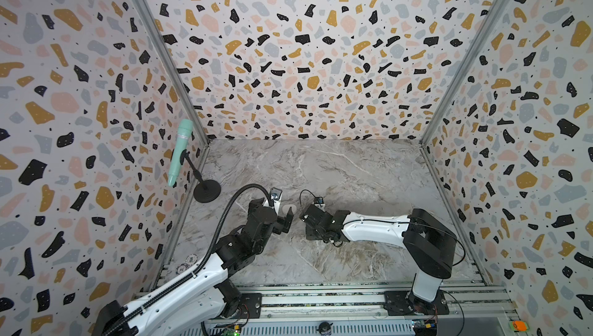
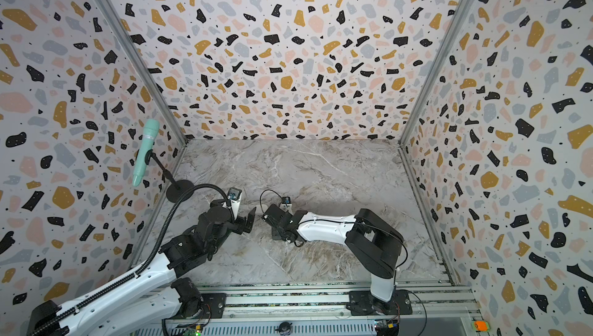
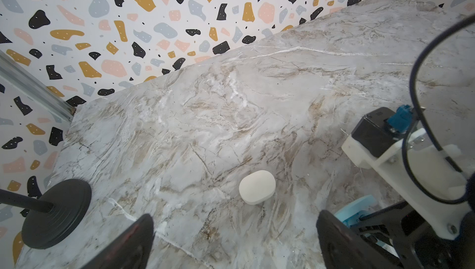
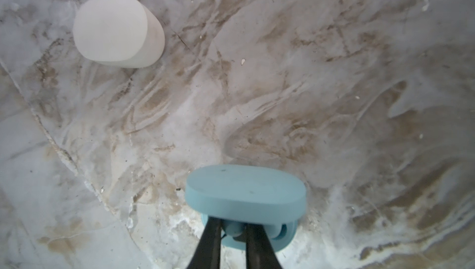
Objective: Insert wireless bluetooth earbuds into charging case
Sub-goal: Insert the wireless bluetooth earbud into the charging case.
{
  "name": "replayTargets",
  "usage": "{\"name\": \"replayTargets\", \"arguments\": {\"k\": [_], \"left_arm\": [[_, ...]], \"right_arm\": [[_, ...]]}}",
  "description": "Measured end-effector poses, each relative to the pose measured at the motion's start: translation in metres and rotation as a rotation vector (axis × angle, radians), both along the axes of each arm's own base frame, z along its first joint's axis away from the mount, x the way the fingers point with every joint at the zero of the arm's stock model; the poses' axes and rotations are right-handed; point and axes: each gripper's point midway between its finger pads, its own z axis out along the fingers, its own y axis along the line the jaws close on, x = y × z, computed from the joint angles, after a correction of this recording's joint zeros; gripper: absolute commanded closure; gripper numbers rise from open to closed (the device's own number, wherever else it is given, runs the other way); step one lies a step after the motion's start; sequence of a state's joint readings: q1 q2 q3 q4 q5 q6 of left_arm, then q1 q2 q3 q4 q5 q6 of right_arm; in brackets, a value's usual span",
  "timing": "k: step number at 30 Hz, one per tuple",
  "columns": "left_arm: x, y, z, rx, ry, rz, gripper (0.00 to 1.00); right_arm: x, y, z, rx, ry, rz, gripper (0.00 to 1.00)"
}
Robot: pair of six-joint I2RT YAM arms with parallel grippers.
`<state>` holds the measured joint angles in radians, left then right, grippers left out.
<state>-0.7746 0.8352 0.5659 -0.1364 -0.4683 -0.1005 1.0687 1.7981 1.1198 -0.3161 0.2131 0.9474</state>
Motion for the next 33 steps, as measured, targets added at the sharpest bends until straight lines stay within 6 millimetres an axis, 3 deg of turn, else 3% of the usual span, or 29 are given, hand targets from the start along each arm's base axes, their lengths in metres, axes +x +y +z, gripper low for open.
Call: {"name": "replayTargets", "arguments": {"k": [33], "left_arm": [[-0.0008,-0.0023,-0.0016,-0.002,0.008,-0.012,0.0]], "right_arm": [[-0.0025,0.0036,-0.0015,0.012,0.01,0.002,0.83]]}}
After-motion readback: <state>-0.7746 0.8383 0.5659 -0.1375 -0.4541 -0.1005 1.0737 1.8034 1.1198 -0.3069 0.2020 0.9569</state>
